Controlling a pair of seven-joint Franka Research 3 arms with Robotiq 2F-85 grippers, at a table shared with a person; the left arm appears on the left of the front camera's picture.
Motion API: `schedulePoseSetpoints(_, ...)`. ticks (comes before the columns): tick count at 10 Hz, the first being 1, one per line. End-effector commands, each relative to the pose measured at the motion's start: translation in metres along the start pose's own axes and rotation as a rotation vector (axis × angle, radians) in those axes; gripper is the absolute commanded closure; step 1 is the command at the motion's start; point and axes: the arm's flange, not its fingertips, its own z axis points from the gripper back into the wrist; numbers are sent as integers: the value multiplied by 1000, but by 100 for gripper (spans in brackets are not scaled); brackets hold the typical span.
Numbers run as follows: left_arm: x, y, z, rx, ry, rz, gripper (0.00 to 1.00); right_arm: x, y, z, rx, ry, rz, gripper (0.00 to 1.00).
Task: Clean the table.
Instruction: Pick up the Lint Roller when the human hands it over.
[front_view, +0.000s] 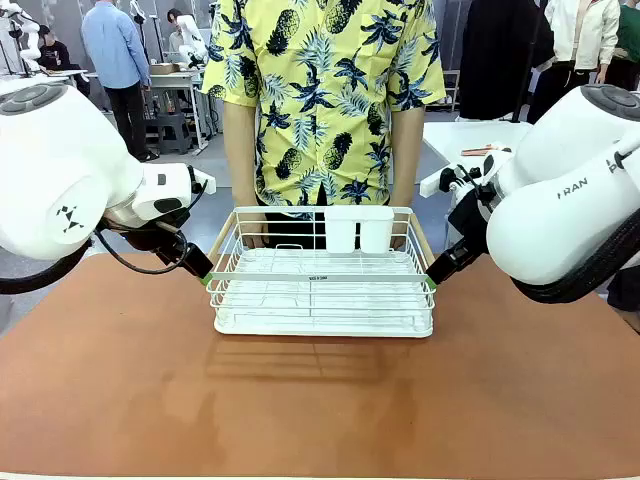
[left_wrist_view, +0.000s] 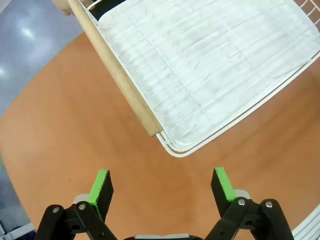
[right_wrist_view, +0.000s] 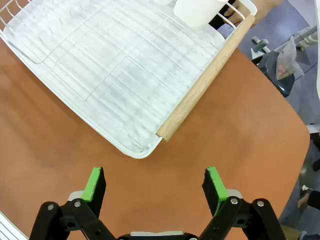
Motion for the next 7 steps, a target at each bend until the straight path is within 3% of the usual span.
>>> schedulePoseSetpoints(1,0,0,0,0,0,-1,0,0,0,0,0,0,0,0)
schedulePoseSetpoints(7,0,0,0,0,0,-1,0,0,0,0,0,0,0,0)
